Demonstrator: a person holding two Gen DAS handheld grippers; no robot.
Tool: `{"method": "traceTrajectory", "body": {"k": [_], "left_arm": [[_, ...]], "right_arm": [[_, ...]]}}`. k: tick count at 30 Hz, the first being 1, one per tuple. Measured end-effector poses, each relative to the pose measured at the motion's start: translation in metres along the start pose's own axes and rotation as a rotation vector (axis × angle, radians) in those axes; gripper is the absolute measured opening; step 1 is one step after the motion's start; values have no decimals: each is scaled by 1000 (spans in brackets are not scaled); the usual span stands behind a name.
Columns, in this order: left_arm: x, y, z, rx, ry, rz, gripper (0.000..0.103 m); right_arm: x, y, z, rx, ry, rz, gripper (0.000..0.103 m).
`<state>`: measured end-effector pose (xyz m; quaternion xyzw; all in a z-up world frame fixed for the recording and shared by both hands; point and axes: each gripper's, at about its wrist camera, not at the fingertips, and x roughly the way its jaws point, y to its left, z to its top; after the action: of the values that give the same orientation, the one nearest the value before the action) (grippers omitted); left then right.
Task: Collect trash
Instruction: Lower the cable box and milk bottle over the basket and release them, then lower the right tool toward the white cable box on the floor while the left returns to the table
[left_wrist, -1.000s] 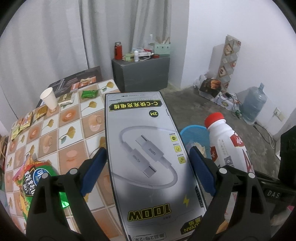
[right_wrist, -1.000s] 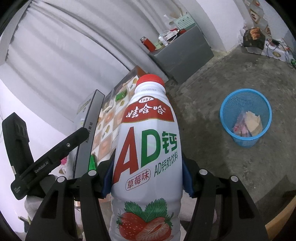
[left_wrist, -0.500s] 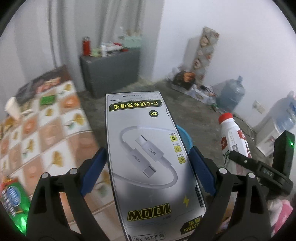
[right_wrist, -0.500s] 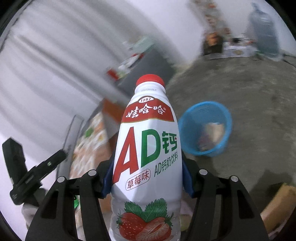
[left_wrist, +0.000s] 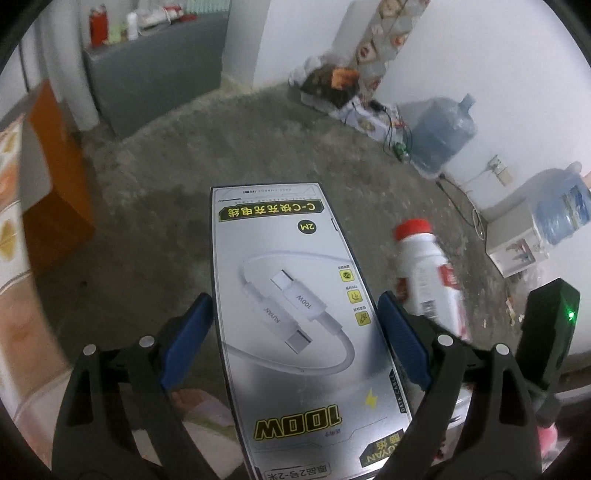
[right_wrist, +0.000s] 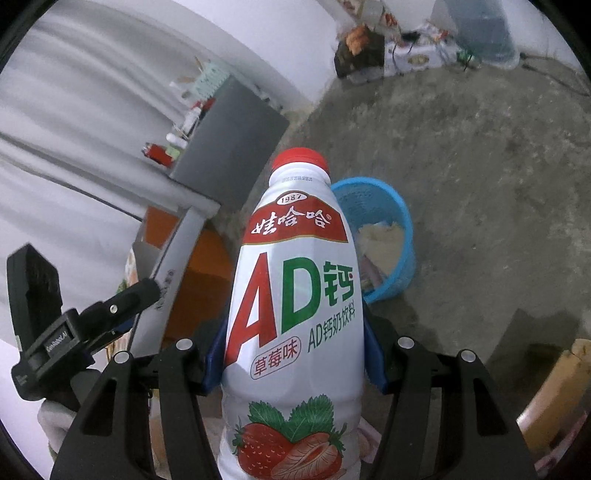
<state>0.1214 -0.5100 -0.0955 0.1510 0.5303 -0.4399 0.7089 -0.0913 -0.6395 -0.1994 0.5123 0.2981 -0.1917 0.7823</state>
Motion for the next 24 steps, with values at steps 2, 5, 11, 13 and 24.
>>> {"method": "traceTrajectory", "body": {"k": [2, 5, 11, 13, 24], "left_arm": [[26, -1, 19, 1, 21, 7, 87], [68, 5, 43, -19, 46, 34, 87], [103, 21, 47, -47, 34, 63, 87], [102, 23, 43, -42, 19, 37, 87], [24, 29, 31, -53, -96, -104, 87]], "right_arm": [[21, -5, 15, 34, 15, 8, 59], [64, -26, 42, 100, 39, 27, 70], [113, -79, 30, 227, 91, -52, 71], [111, -84, 15, 220, 98, -68, 71], [62, -80, -13, 128, 42, -88, 71]]}}
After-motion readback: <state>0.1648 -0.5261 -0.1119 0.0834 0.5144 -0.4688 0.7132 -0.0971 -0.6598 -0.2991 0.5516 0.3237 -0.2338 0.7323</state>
